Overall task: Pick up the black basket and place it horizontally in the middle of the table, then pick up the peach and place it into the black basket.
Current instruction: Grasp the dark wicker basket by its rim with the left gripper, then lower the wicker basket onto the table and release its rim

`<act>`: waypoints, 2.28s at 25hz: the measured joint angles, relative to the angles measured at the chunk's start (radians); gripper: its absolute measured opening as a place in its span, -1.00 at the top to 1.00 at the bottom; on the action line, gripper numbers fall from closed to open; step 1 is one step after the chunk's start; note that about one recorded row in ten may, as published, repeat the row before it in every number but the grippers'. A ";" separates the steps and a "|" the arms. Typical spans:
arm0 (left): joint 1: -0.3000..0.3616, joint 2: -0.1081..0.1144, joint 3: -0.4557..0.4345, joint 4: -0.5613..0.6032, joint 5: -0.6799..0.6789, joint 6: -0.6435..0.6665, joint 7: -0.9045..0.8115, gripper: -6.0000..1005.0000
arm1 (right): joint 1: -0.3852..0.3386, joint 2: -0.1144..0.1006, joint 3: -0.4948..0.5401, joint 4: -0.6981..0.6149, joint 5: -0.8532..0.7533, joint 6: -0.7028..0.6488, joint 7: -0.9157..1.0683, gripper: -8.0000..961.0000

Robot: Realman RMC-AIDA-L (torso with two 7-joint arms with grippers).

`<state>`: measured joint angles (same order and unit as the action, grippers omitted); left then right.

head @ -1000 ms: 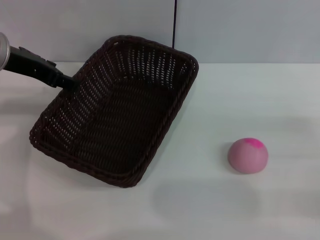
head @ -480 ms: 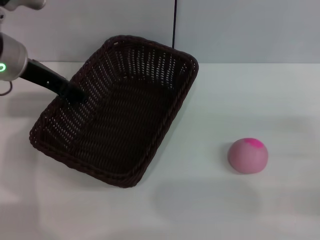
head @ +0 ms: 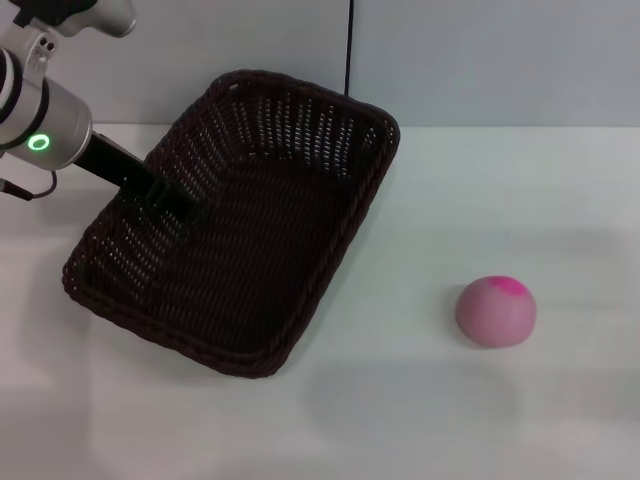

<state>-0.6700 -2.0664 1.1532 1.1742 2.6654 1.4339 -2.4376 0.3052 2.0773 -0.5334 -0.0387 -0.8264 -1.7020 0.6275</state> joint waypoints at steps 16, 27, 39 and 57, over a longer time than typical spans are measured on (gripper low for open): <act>-0.013 0.000 0.019 -0.002 0.002 0.008 0.094 0.43 | 0.013 0.000 0.002 -0.005 0.004 0.032 -0.004 -0.55; 0.010 -0.003 0.207 0.137 0.034 -0.061 0.487 0.51 | 0.016 0.000 0.003 -0.004 0.004 0.039 0.000 -0.55; 0.014 -0.002 0.223 0.203 -0.138 -0.120 0.856 0.52 | 0.008 0.001 0.003 0.002 0.000 0.034 0.018 -0.55; 0.011 -0.009 0.380 0.169 -0.139 -0.140 0.965 0.50 | 0.002 0.000 -0.004 -0.006 -0.004 0.040 0.026 -0.55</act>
<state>-0.6592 -2.0750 1.5332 1.3436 2.5266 1.2940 -1.4725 0.3076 2.0769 -0.5378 -0.0445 -0.8300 -1.6616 0.6534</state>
